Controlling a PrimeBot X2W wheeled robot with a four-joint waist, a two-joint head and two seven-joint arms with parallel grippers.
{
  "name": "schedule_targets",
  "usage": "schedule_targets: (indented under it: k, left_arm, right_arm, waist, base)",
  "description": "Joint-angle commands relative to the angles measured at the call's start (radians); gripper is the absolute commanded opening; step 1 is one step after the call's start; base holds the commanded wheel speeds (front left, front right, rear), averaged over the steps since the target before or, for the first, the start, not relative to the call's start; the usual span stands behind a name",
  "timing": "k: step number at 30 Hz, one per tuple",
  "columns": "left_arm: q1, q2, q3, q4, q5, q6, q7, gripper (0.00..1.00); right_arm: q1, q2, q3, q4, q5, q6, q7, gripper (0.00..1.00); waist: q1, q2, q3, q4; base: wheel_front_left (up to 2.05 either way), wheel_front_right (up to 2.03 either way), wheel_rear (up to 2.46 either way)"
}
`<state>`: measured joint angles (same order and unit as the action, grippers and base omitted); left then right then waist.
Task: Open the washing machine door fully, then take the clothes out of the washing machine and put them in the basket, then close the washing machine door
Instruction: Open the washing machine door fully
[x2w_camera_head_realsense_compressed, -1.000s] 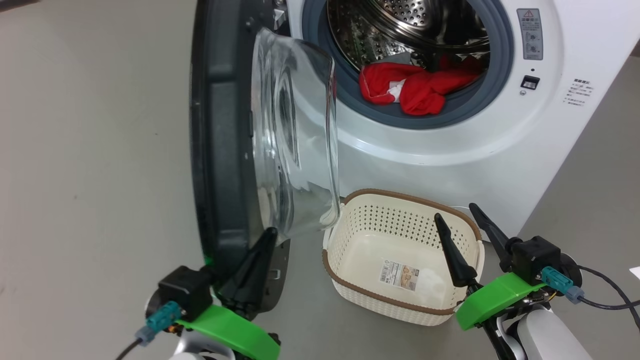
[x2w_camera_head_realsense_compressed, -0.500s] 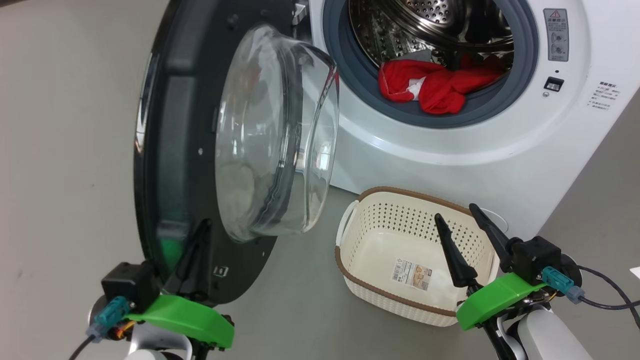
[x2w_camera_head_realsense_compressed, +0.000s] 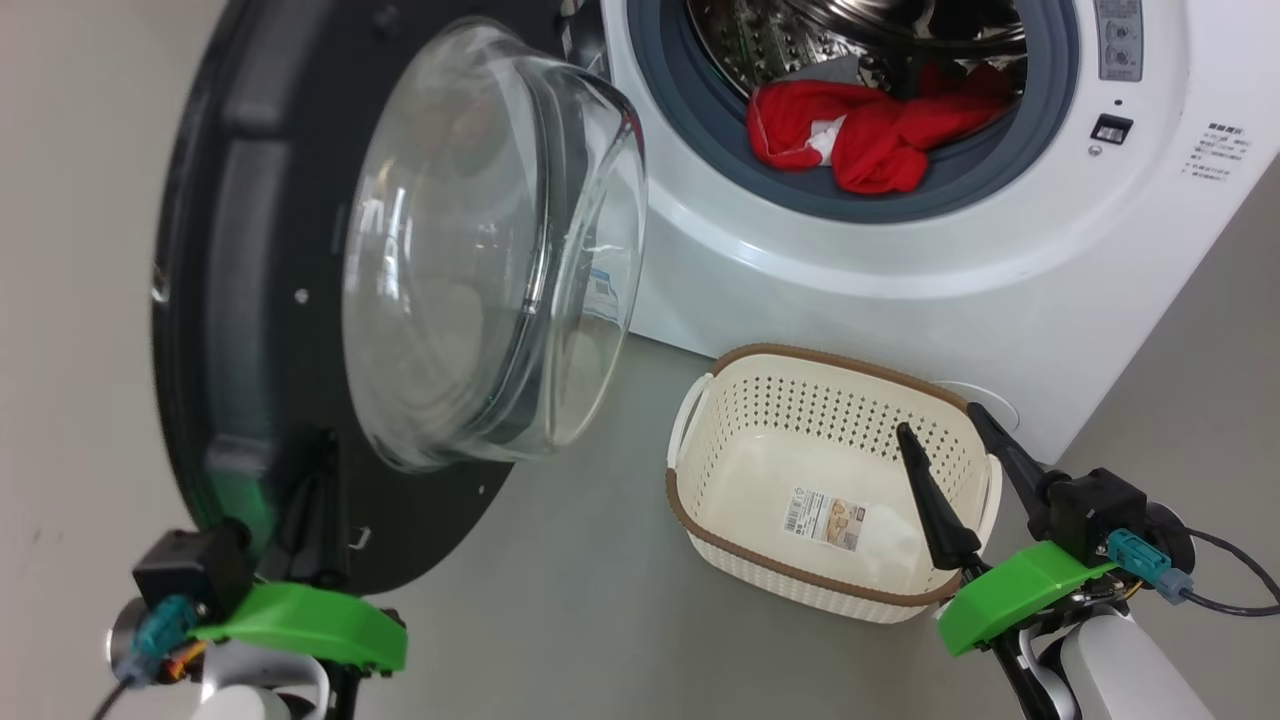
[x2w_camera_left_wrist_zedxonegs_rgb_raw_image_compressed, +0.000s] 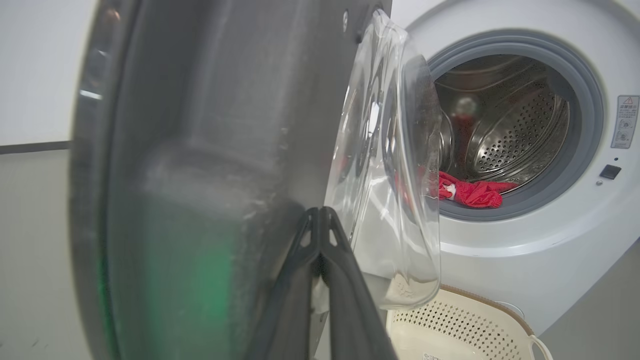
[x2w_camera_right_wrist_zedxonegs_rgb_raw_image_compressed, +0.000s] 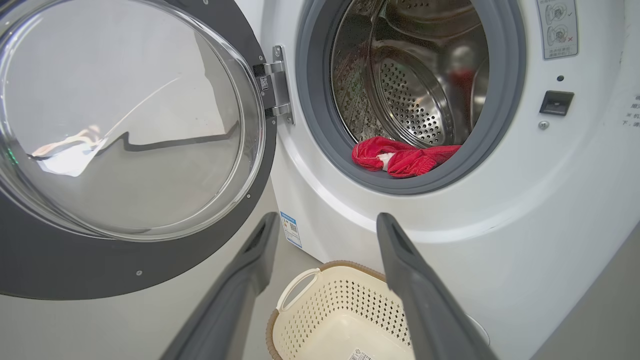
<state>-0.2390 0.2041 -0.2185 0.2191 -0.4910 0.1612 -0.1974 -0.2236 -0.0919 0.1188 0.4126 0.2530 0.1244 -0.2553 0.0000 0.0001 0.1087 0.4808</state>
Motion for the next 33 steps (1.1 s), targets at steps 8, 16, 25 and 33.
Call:
schedule_targets:
  k: [8,16,25,33]
  left_arm:
    - [-0.077,0.048,0.097,0.053,0.002,0.028,-0.038,0.00]
    - [-0.118,0.047,0.145,0.115,-0.006,0.024,-0.058,0.00]
    - [-0.180,0.044,0.209,0.183,0.006,0.003,-0.064,0.00]
    - [-0.218,0.015,0.320,0.216,0.028,-0.040,-0.064,0.00]
  right_arm:
    - [-0.014,-0.019,0.030,-0.022,-0.008,0.006,-0.006,1.00]
    - [-0.020,-0.037,0.040,-0.019,-0.011,0.006,-0.006,1.00]
    - [-0.023,-0.057,0.050,-0.015,-0.012,0.006,-0.006,1.00]
    - [-0.029,-0.082,0.053,-0.024,-0.014,0.006,-0.006,1.00]
  waist:
    - [0.0000,-0.0001,0.031,-0.003]
    - [0.0000,-0.0001,0.056,-0.001]
    - [0.0000,-0.0001,0.077,0.000]
    - [0.0000,-0.0001,0.109,-0.001]
  base:
    - [0.00,0.00,0.00]
    - [0.00,0.00,0.00]
    - [0.00,0.00,0.00]
    - [0.00,0.00,0.00]
